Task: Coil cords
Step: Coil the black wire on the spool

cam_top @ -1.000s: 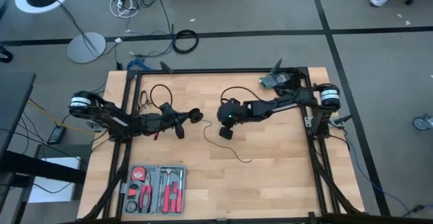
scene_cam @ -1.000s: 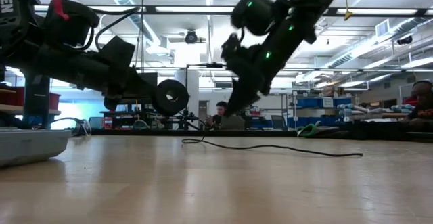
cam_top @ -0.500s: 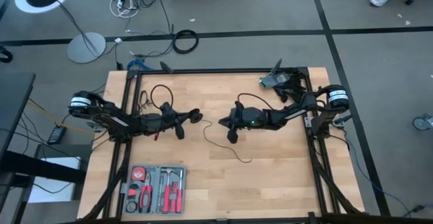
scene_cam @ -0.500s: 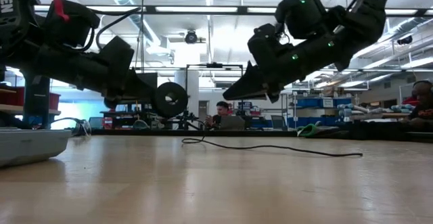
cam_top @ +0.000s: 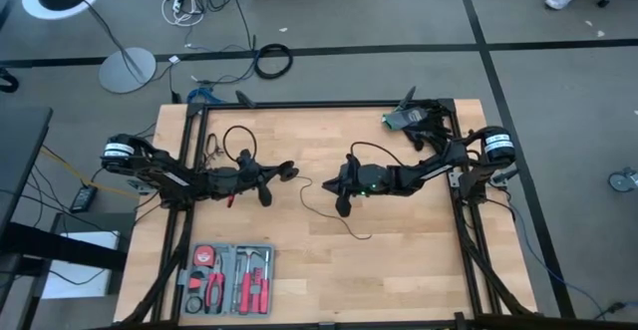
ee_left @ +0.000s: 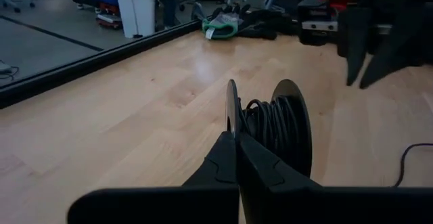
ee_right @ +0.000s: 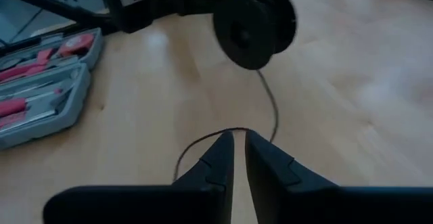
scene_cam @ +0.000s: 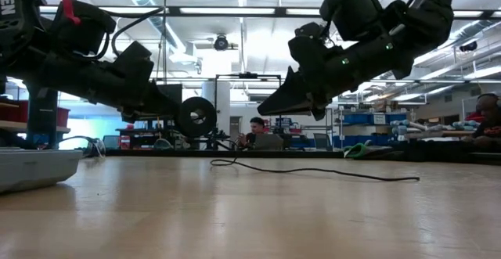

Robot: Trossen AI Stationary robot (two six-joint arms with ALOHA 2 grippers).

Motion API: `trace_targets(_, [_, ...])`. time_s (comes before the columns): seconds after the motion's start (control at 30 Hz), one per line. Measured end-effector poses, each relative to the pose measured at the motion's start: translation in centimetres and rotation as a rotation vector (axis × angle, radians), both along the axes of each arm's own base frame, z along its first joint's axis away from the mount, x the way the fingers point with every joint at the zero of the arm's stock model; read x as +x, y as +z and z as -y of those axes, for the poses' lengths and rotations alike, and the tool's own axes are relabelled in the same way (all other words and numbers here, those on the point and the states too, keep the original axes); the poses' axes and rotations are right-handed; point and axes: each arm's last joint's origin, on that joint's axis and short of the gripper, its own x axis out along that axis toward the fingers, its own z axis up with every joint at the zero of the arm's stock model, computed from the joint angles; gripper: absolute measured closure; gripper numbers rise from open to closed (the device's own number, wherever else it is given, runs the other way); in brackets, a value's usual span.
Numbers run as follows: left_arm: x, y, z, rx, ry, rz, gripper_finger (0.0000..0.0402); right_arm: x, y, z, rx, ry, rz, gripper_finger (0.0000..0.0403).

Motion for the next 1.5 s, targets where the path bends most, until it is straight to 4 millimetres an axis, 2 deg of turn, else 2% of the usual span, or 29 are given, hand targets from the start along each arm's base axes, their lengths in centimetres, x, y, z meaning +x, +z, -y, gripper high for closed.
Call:
trace_targets(0.3, [0.0,-0.2,0.2,-0.055,-0.071,-0.005,0.0401,-0.1,0.0,-1.4,0.016,0.005,0.005,0.0357])
trace_targets(0.53, [0.1,-0.2,0.2,-0.058,-0.067,0.004,0.0401,0.4,0.2,-3.2,0.008,0.017,0.007,0.0316])
trace_targets(0.63, [0.1,-0.1,0.2,-0.058,-0.065,0.006,0.0401,1.4,0.1,-3.7,-0.046,0.041,-0.021,0.0297])
trace_targets(0.9, [0.1,0.3,0.0,0.012,-0.026,0.018,0.0401,4.8,-2.4,-4.0,-0.143,0.057,-0.154,0.0278])
trace_targets(1.1, [0.2,0.6,-0.1,0.054,0.014,0.025,0.0401,5.2,-2.2,-3.8,-0.155,0.061,-0.269,0.0279])
trace_targets(1.37, [0.3,0.6,-0.1,0.054,0.015,0.023,0.0401,5.9,-3.4,-3.9,-0.085,0.055,-0.248,0.0279])
trace_targets(1.5, [0.3,0.6,-0.1,0.054,0.015,0.024,0.0401,6.3,-3.3,-4.0,-0.063,0.085,-0.209,0.0279])
